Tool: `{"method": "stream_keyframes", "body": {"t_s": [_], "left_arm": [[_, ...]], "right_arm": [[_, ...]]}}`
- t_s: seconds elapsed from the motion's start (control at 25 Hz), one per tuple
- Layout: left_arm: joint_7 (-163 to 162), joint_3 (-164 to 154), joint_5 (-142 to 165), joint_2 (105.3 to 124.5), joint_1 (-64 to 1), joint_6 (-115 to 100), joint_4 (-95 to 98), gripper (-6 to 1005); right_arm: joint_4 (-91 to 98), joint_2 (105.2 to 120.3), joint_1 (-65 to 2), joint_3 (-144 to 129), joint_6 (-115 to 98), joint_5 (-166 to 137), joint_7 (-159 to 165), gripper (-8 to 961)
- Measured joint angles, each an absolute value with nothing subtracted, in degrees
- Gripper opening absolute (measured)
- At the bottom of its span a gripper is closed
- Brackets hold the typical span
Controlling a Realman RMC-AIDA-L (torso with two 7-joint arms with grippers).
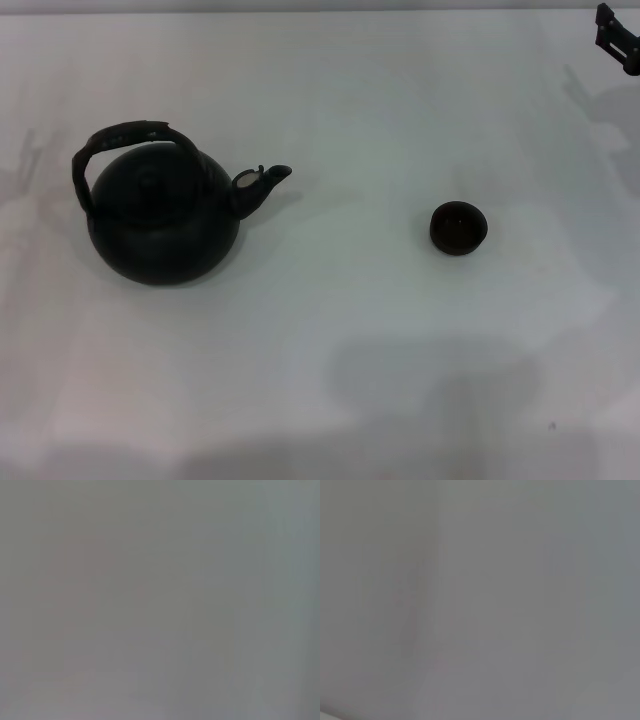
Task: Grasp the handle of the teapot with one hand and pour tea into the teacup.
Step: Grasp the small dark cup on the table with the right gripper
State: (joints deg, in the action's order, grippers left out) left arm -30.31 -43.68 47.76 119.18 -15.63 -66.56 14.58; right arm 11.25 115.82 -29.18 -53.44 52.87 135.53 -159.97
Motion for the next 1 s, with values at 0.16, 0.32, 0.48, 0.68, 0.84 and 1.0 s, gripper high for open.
{"method": "stream_keyframes", "body": {"t_s": [0.16, 0.32, 0.48, 0.68, 0.84, 1.0], "left_arm": [[-30.25, -45.85, 47.84, 119.06, -15.21, -66.7, 15.06, 690], [-30.28, -47.85, 47.9, 119.01, -14.2, -67.05, 16.32, 690], [-30.94, -47.96, 47.84, 119.0, -12.05, -67.88, 17.81, 691], [-31.89, -47.57, 47.4, 119.0, -8.4, -70.94, 18.75, 691], [-31.95, -47.49, 47.26, 119.15, -6.08, -71.54, 19.49, 691], [-31.95, -47.5, 47.24, 119.18, -5.38, -71.54, 19.15, 691]], "right_arm": [[11.21, 115.86, -29.15, -53.46, 53.0, 135.53, -159.77, 862], [11.36, 115.71, -28.43, -55.42, 53.93, 135.53, -158.95, 863], [13.89, 115.28, -26.24, -59.18, 55.93, 135.52, -156.56, 863], [21.11, 114.26, -21.16, -64.23, 56.12, 135.09, -150.98, 863], [28.39, 112.27, -17.37, -65.84, 55.77, 127.28, -141.0, 864], [37.52, 109.76, -15.16, -65.59, 56.3, 112.07, -124.88, 864]]}}
